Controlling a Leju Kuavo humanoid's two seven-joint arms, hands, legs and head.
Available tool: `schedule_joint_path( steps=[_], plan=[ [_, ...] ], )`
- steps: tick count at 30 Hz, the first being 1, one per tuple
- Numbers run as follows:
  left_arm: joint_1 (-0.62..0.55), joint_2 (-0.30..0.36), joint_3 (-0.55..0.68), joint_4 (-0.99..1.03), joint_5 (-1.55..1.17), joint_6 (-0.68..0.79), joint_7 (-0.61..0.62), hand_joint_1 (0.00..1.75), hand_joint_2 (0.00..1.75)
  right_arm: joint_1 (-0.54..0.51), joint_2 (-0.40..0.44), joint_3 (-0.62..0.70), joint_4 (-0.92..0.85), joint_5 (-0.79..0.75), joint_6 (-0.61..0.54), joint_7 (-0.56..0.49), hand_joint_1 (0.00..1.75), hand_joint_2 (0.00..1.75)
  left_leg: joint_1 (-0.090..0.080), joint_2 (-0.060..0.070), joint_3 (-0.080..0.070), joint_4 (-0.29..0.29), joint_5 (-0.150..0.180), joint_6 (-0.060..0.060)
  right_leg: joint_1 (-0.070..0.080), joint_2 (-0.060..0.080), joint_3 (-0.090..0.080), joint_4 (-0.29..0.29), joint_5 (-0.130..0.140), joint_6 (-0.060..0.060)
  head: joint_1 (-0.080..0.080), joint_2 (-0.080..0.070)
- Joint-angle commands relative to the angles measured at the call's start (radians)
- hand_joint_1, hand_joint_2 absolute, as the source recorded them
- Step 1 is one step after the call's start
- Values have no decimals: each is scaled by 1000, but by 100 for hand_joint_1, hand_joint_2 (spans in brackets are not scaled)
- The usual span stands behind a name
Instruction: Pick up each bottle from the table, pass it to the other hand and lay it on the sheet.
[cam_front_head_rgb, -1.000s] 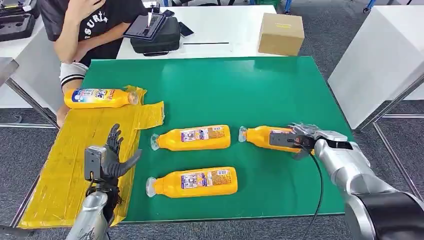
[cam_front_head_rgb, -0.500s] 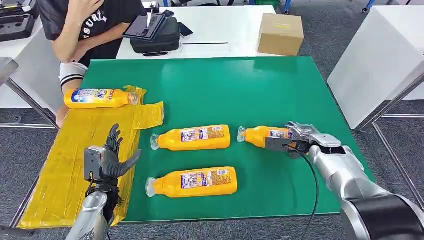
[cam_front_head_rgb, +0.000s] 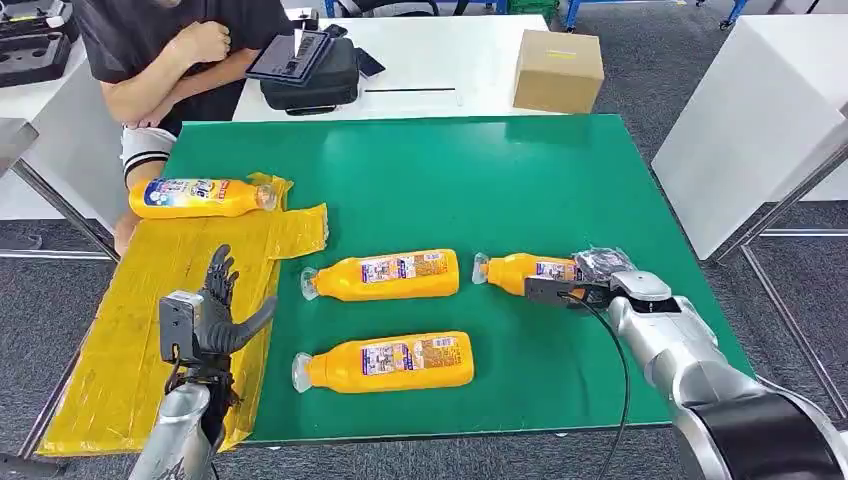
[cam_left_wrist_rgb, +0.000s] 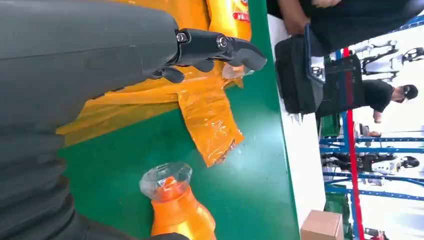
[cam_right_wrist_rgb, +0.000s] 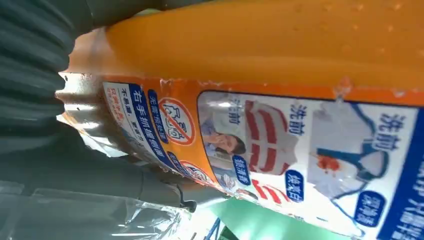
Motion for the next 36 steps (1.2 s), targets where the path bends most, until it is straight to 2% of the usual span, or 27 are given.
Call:
schedule_joint_path(
  steps=[1, 7, 9, 12, 14, 16, 19, 23, 25, 30, 36],
  plan=[
    [15, 13, 23, -26, -1, 3, 12, 0, 175, 38, 28, 19, 31, -12, -42, 18, 175, 175, 2, 0, 0, -1, 0, -2, 2, -1, 1, -3, 1, -5, 0, 0],
    [65, 9, 32, -86, -6, 9, 36, 0, 175, 57, 45, -35, -75, -65, -221, 35, 175, 175, 1, 2, 0, -1, 0, -2, 2, 1, 1, -2, 1, -4, 0, 0],
    [76, -1, 37, -115, -19, 16, 55, 0, 175, 73, 53, -68, -167, -99, -277, 50, 175, 175, 1, 4, -1, 0, 0, -2, 2, 3, -1, -1, 2, -4, 0, 0],
    [75, -10, 46, -137, -30, 23, 74, 0, 175, 95, 66, -97, -295, -146, -299, 54, 175, 175, 0, 3, -4, 1, 1, -1, 0, 2, -4, 1, 2, -2, 0, 0],
    [76, -10, 47, -138, -30, 24, 75, 0, 175, 95, 65, -96, -302, -146, -297, 54, 175, 175, 0, 2, -7, 1, 3, -1, 0, 1, -7, 1, 3, -2, 0, 0],
    [86, -18, 55, -152, -37, 29, 83, 0, 175, 145, 76, -132, -412, -213, -357, 26, 175, 175, 1, 0, -8, 1, 3, -2, 1, 0, -7, 0, 4, -4, 0, 0],
    [97, -24, 60, -166, -44, 31, 85, 0, 175, 214, 89, -147, -593, -295, -377, 7, 175, 175, 1, 1, -9, 1, 2, -2, 1, 0, -7, 0, 3, -5, 0, 0],
    [97, -24, 60, -166, -45, 31, 85, 0, 175, 221, 88, -142, -614, -298, -370, 18, 175, 175, 0, -1, -12, 1, 3, -2, 1, -1, -10, 1, 3, -4, 0, 0],
    [96, -25, 61, -165, -47, 32, 86, 0, 175, 245, 104, -162, -665, -372, -391, -25, 175, 175, 1, -1, -11, 1, 3, -3, 2, -2, -9, 0, 3, -7, 0, 0],
    [115, -27, 52, -177, -51, 32, 87, 0, 175, 416, 164, -137, -952, -593, -372, -100, 175, 175, 1, -1, -12, 0, 3, -2, 1, -1, -11, 0, 3, -5, 0, 0],
    [97, -22, 32, -164, -51, 30, 86, 0, 175, 409, 207, -70, -932, -661, -346, -128, 175, 175, 1, 0, -13, 0, 2, -3, 2, 0, -12, 1, 3, -6, 0, 0]
  ],
)
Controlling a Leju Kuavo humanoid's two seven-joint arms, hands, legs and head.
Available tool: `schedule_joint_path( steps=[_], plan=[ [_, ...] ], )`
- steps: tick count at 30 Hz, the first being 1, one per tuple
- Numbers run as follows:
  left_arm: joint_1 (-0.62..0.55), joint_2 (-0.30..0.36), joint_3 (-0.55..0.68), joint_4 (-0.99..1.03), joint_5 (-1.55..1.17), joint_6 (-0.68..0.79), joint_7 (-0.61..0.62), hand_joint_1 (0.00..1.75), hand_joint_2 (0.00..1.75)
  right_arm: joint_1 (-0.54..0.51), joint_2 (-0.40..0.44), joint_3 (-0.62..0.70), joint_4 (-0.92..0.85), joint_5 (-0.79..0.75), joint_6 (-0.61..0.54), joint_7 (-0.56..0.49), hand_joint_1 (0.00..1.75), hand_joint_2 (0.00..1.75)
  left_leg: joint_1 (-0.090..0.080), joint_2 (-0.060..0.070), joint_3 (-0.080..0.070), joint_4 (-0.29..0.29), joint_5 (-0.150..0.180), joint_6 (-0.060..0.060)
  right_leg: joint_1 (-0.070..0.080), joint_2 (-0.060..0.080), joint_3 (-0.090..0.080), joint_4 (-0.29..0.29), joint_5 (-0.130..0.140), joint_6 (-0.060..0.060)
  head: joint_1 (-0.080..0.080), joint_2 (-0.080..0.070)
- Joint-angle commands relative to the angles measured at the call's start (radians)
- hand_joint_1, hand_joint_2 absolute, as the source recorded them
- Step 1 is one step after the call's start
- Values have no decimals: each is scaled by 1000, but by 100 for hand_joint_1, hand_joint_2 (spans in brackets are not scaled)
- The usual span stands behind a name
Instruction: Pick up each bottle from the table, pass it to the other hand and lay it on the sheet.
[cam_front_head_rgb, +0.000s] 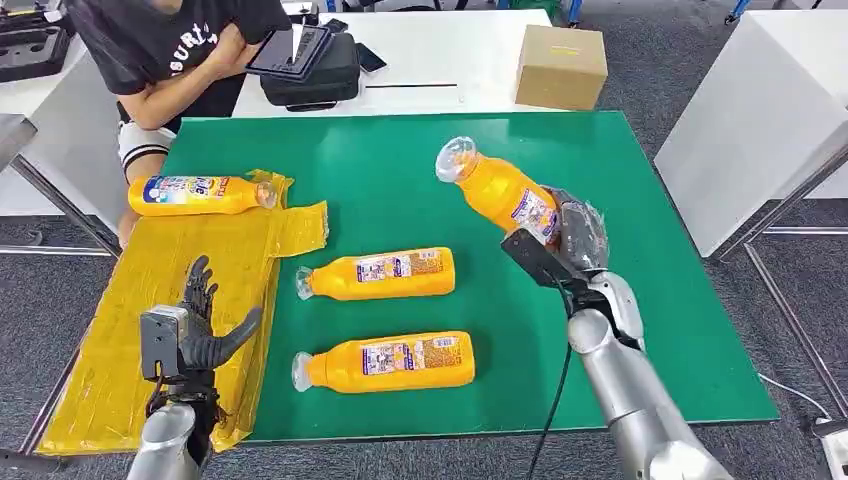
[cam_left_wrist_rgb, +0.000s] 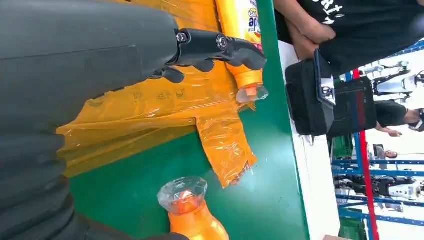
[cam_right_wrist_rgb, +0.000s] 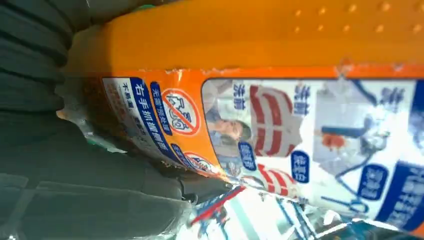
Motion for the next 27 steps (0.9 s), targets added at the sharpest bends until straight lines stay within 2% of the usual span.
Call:
schedule_joint_path(
  steps=[1, 4, 9, 14, 19, 27],
  plan=[
    [-18, -5, -2, 20, -2, -2, 6, 0, 175, 33, 76, 60, -121, -67, 29, -23, 175, 175, 1, 2, 0, 1, -1, -2, 1, 1, -1, 0, 0, -4, 0, 0],
    [-21, -6, -15, 19, -5, -5, 7, 0, 175, 24, 77, 72, -92, -93, 41, -31, 175, 175, 1, 2, 0, 1, -1, -2, 2, 0, -1, 0, 0, -5, 0, 0],
    [-32, -12, -101, -39, -36, -28, 22, 0, 175, 2, 166, 132, 55, -145, 73, -83, 175, 175, 1, 2, 0, 0, -1, -1, 2, 1, -1, -1, 0, -4, 0, 0],
    [-86, -14, -224, -121, -32, -64, 70, 0, 175, -57, 205, 191, 176, -138, 65, -94, 175, 175, 2, 0, -2, 2, 0, -2, 2, -1, -2, 1, 0, -5, 0, 0],
    [-77, -8, -316, -232, -45, -77, 101, 0, 175, -124, 239, 204, 341, -156, 54, -143, 175, 175, 1, 2, -2, 1, 0, -1, 2, 1, -3, 0, 0, -4, 0, 0],
    [-82, -1, -376, -261, -52, -101, 116, 0, 175, -145, 252, 226, 401, -151, 47, -158, 175, 175, 0, 1, -3, 0, 1, -1, 0, 0, -3, 0, 0, -3, 0, 0]
  ],
)
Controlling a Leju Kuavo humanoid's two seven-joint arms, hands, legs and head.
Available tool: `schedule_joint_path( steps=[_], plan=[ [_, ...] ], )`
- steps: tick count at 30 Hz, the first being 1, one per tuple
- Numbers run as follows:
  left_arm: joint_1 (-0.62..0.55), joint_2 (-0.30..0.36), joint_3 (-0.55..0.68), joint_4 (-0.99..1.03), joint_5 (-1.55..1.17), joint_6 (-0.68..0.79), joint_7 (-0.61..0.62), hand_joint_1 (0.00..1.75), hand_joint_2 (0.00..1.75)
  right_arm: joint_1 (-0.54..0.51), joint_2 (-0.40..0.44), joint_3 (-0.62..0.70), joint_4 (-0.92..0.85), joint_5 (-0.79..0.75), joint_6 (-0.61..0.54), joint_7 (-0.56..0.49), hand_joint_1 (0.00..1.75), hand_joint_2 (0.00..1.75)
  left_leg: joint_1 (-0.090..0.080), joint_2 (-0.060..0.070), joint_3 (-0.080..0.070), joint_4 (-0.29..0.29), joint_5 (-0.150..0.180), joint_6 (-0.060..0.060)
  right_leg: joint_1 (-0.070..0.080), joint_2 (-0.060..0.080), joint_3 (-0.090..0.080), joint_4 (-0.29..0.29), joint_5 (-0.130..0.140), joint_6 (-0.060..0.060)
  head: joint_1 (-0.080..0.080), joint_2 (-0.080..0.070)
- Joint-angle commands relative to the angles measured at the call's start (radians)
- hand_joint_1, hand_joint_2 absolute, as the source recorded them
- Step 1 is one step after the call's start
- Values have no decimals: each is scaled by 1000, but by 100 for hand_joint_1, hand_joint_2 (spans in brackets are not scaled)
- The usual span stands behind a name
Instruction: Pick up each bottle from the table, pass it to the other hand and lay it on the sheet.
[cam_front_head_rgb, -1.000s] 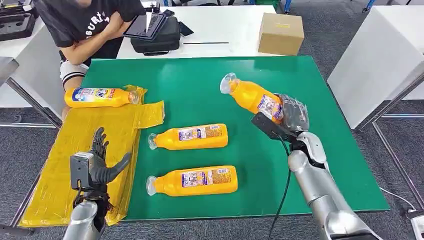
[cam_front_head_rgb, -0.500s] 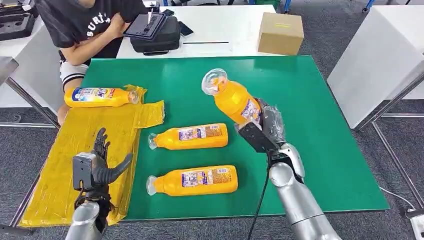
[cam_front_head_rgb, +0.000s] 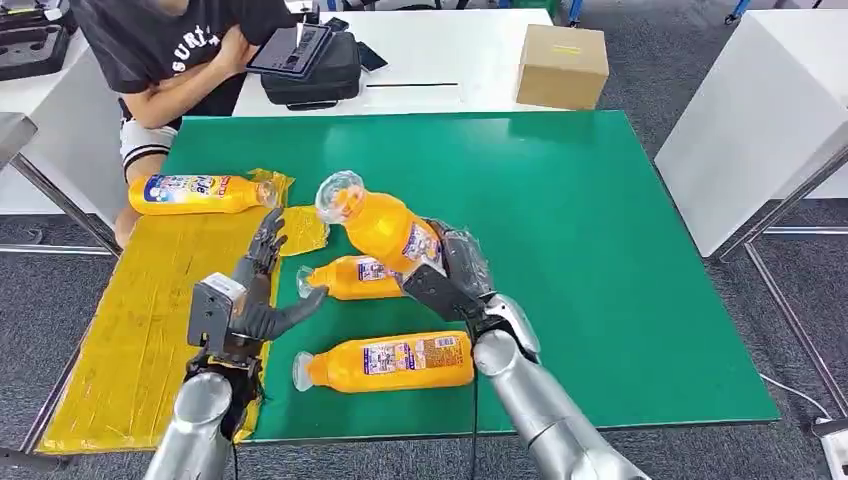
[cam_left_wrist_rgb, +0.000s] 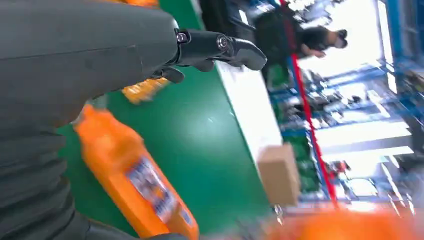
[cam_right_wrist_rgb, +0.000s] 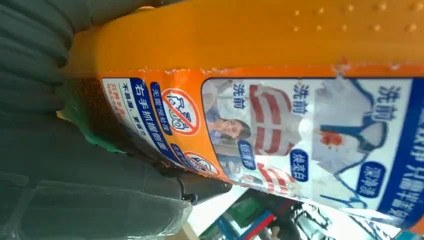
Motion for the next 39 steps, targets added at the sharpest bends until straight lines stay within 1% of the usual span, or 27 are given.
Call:
schedule_joint_path(
  steps=[1, 3, 4, 9, 10, 13, 14, 15, 16, 18, 19, 20, 21, 24, 28, 29, 31, 32, 36, 39],
  plan=[
    [-35, 23, -91, -34, -3, -6, 11, 0, 175, -99, 22, 45, 191, -3, -7, -8, 175, 175, 1, 1, 2, 1, -1, -2, 2, 0, 2, 0, -1, -4, 0, 0],
    [-35, 23, -91, -34, -3, -6, 11, 0, 175, -99, 22, 45, 191, -3, -7, -8, 175, 175, 1, 1, 0, 0, 0, -1, 1, -1, 0, 0, 0, -3, 0, 0],
    [-35, 23, -91, -34, -3, -6, 11, 0, 175, -99, 22, 45, 191, -3, -7, -8, 175, 175, 1, 1, 1, 0, -1, -2, 2, -1, 2, 0, 0, -5, 0, 0],
    [-49, 23, -101, -19, -6, -8, 13, 0, 175, -112, 33, 55, 217, -1, -2, -7, 175, 175, 1, 1, 0, 0, 0, -1, 1, 0, 0, 0, 0, -3, 0, 0],
    [-49, 23, -101, -19, -6, -8, 13, 0, 175, -112, 33, 55, 217, -1, -2, -7, 175, 175, 1, 1, 1, 1, -1, -1, 2, -1, 1, 0, 0, -4, 0, 0],
    [-57, 23, -109, -1, -4, -8, 14, 0, 175, -134, 53, 59, 256, -12, -6, -27, 175, 175, 1, 1, 1, 0, 0, -1, 1, 0, 0, 0, 0, -3, 0, 0],
    [-59, 23, -111, 5, 0, -7, 15, 0, 175, -143, 61, 63, 267, -13, -10, -36, 175, 175, 2, 1, 1, 1, -1, -2, 2, -1, 2, 0, 0, -5, 0, 0],
    [-60, 21, -113, 11, 3, -8, 14, 0, 175, -151, 68, 66, 270, -14, -11, -39, 175, 175, 1, 2, 1, 1, -1, -1, 1, 0, 0, 0, 0, -4, 0, 0],
    [-64, 21, -116, 19, 6, -8, 13, 0, 175, -157, 74, 67, 273, -16, -13, -41, 175, 175, 1, 2, 2, 1, -1, -2, 2, 0, 2, 0, -1, -5, 0, 0],
    [-72, 19, -121, 33, 16, -8, 8, 0, 175, -168, 85, 68, 273, -24, -15, -48, 175, 175, 1, 1, 0, 0, 0, -1, 1, 0, 0, 0, 0, -3, 0, 0],
    [-74, 18, -123, 36, 17, -8, 8, 0, 175, -171, 87, 68, 272, -24, -18, -49, 175, 175, 1, 2, 1, 1, -1, -2, 2, 0, 1, 0, 0, -5, 0, 0],
    [-76, 15, -125, 38, 21, -7, 6, 0, 175, -175, 91, 67, 269, -28, -20, -52, 175, 175, 0, 1, 0, 0, 0, -1, 1, -1, -1, 0, 0, -3, 0, 0],
    [-78, 12, -127, 39, 24, -6, 6, 0, 175, -176, 93, 66, 266, -35, -24, -59, 175, 175, 1, 1, 1, 1, -1, -2, 2, -1, 1, 0, -1, -5, 0, 0],
    [-79, 7, -129, 33, 28, -4, 8, 0, 175, -181, 100, 65, 265, -56, -36, -87, 175, 175, 1, 1, 0, 1, 0, -1, 1, -1, 0, 0, 0, -4, 0, 0],
    [-79, 7, -129, 33, 28, -4, 8, 0, 175, -181, 100, 65, 265, -56, -36, -87, 175, 175, 1, 0, 0, 0, 0, -1, 1, -1, 0, 0, 0, -3, 0, 0],
    [-79, 9, -130, 33, 29, -4, 8, 0, 175, -180, 105, 64, 264, -73, -40, -108, 175, 175, 1, 0, 1, 1, -1, -2, 2, -2, 1, 0, -1, -5, 0, 0],
    [-83, 7, -132, 35, 36, -1, 8, 0, 175, -176, 113, 60, 254, -97, -47, -140, 175, 175, 1, 0, 0, 0, 0, -1, 1, -1, 0, 0, 0, -3, 0, 0],
    [-84, 7, -133, 36, 38, 1, 9, 0, 175, -176, 115, 60, 252, -102, -46, -144, 175, 175, 1, 0, 1, 1, -1, -2, 2, -2, 1, 0, -1, -5, 0, 0],
    [-91, 5, -133, 40, 48, 5, 10, 0, 175, -176, 118, 62, 247, -123, -43, -159, 175, 175, 1, 0, 0, 0, 0, -1, 1, -1, 0, 0, 0, -3, 0, 0],
    [-94, 4, -130, 41, 54, 8, 11, 0, 175, -174, 121, 64, 251, -136, -37, -172, 175, 175, 1, 0, 1, 1, -1, -2, 2, -2, 1, 0, -1, -5, 0, 0]
  ],
)
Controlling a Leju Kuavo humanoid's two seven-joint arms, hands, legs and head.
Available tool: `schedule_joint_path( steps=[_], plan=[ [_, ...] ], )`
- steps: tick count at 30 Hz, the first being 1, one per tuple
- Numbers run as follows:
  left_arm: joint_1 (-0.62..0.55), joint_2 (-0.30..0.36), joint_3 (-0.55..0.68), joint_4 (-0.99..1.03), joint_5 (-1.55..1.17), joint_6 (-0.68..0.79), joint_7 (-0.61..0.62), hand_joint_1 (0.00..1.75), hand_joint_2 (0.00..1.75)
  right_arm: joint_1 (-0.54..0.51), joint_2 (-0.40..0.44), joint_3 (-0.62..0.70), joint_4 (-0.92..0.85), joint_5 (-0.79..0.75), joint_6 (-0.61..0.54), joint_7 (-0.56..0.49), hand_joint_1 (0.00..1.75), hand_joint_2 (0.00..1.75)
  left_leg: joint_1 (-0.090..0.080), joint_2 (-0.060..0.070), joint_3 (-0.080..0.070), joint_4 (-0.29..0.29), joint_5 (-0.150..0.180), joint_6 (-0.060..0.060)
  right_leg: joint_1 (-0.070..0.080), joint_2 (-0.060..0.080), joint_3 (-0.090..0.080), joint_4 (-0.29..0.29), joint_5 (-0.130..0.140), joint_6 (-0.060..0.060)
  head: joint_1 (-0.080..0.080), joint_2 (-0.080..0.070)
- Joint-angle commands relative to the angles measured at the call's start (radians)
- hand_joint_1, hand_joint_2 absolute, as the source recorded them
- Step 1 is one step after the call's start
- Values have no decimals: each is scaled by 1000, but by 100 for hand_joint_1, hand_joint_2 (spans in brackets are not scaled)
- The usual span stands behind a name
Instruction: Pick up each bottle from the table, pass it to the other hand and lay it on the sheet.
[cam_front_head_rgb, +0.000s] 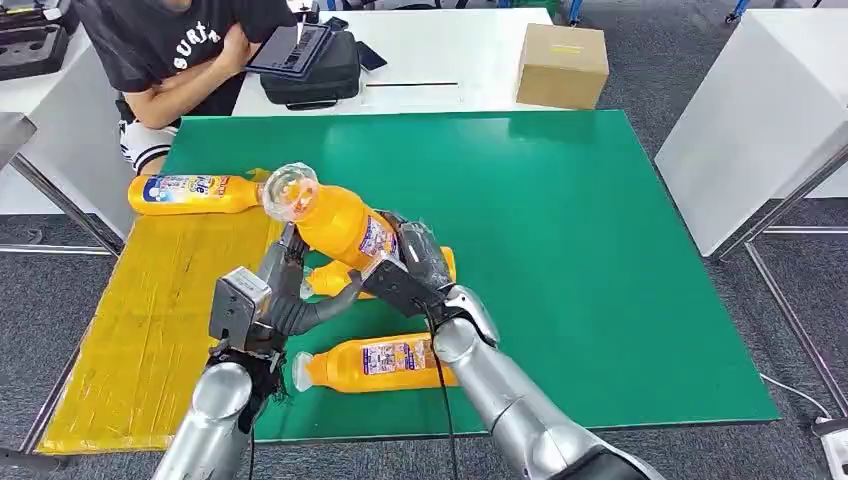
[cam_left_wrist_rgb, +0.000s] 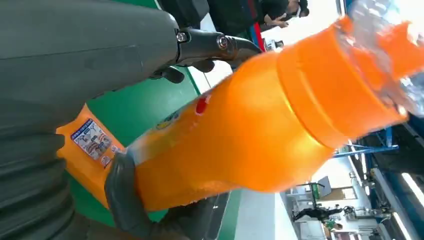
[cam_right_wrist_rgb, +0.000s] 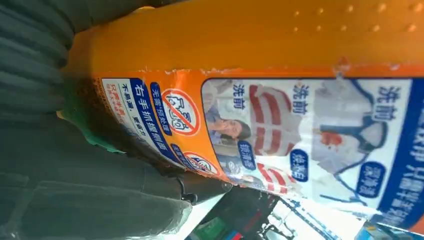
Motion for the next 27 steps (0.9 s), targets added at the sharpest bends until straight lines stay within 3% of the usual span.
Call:
schedule_joint_path(
  steps=[1, 15, 27],
  plan=[
    [-48, 4, -12, 69, 17, 6, 7, 0, 175, -58, 3, 16, 53, -33, 6, -26, 175, 175, 1, -1, 1, 1, 0, -1, 1, -2, 1, 0, -1, -4, 0, 0],
    [-59, 1, -10, 101, 50, 12, -7, 0, 175, -42, 23, 25, 66, -126, 91, -97, 175, 175, 1, -1, 2, 0, 0, -1, 2, -3, 3, -1, -1, -4, 0, 0],
    [-67, 5, -11, 96, 62, 5, -12, 0, 175, -45, 9, 69, 83, -118, 171, -116, 175, 175, 2, -1, 2, 0, -1, -2, 2, -3, 4, -1, -1, -5, 0, 0]
  ],
)
